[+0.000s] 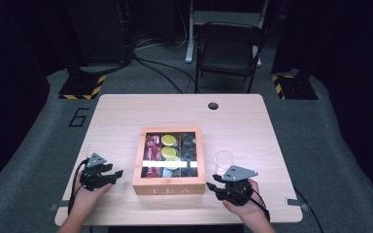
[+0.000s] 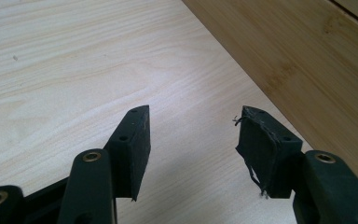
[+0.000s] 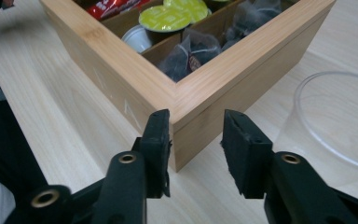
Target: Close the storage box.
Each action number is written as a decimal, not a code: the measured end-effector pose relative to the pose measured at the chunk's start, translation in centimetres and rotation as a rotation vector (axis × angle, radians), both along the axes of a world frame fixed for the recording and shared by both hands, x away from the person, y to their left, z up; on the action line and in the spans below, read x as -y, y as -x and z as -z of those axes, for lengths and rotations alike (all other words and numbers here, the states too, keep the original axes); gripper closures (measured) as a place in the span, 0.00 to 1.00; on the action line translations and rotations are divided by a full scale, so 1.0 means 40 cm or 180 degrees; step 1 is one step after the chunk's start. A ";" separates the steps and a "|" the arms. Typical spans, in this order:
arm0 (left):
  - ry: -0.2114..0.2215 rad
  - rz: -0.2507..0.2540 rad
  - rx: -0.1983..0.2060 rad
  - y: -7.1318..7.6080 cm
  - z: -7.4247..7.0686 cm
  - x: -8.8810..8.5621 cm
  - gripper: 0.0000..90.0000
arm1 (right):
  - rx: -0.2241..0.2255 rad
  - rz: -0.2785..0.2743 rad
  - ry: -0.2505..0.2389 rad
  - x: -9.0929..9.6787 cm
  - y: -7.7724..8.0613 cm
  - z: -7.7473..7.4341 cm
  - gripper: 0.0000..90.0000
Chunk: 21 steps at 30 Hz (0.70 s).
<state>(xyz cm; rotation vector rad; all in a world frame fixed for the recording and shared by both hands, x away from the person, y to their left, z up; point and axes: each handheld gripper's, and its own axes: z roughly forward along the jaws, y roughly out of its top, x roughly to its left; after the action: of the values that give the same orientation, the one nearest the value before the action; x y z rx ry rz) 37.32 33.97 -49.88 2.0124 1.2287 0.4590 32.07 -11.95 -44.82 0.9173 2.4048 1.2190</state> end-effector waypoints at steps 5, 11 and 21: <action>0.0004 -0.0019 -0.0002 0.001 0.000 -0.002 0.49 | -0.0022 -0.0081 0.0116 -0.008 0.001 0.016 0.76; 0.0002 -0.0008 -0.0015 -0.001 0.001 -0.004 0.49 | -0.0067 -0.0132 0.0167 -0.012 -0.002 0.029 0.86; 0.0012 -0.0017 0.0013 -0.001 0.001 -0.002 0.49 | -0.0092 -0.0183 0.0219 -0.024 -0.003 0.040 0.98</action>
<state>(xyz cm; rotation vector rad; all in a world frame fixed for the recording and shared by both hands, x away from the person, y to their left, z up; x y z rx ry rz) 37.35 34.05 -49.91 2.0045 1.2320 0.4627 32.19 -10.98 -46.42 0.8570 2.4954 1.1425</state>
